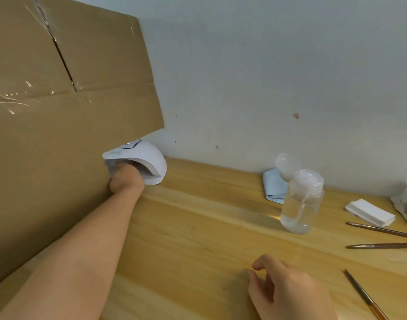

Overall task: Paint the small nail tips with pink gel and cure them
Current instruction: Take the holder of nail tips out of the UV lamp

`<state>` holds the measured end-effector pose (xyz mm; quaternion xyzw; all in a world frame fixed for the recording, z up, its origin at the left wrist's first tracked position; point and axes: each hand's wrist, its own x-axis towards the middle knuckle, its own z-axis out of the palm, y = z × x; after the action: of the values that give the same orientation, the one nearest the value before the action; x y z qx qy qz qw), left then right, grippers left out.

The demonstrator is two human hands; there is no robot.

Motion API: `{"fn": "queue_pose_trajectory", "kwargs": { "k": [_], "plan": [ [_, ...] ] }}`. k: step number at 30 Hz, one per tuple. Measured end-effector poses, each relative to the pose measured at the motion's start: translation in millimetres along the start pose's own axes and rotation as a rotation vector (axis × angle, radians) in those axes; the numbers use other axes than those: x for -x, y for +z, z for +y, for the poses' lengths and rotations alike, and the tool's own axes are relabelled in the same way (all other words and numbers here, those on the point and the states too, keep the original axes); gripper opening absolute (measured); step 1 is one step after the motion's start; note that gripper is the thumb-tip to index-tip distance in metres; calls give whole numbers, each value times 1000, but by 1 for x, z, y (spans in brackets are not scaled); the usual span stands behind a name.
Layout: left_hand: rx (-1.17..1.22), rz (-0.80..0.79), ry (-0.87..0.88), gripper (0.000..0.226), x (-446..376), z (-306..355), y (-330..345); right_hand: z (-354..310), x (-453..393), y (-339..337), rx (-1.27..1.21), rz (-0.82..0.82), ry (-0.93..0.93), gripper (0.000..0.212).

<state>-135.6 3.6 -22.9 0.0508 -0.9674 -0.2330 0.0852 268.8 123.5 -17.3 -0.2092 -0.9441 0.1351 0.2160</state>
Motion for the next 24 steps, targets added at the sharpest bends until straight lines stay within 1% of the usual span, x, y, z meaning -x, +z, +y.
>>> {"fn": "queue_pose_trajectory", "kwargs": {
  "k": [1,3,6,10,12,14,16,17,18,22,24],
  "plan": [
    [17,12,-16,61,0,2,2,2,1,0,-26,26,-32,32],
    [33,39,-44,59,-4,6,3,3,-1,1,17,47,-75,39],
    [18,64,-17,50,-5,11,0,4,-2,2,11,54,-92,39],
    [110,98,-1,43,8,7,-5,4,-1,4,-10,66,-84,39],
    [155,76,26,36,19,1,-10,5,-2,5,-15,59,-71,39],
    [204,62,40,29,29,-7,-15,4,0,5,-5,45,-80,32],
    [287,59,11,21,40,-15,-20,1,1,4,57,50,-36,15],
    [344,61,-25,23,46,-19,-23,2,2,5,43,47,-18,14],
    [385,64,-39,26,53,-23,-25,2,4,5,38,59,-21,18],
    [543,32,14,25,83,-42,-36,1,5,1,153,15,-41,27],
    [576,43,27,33,99,-49,-47,-1,4,-5,184,11,-51,29]
  ]
}}
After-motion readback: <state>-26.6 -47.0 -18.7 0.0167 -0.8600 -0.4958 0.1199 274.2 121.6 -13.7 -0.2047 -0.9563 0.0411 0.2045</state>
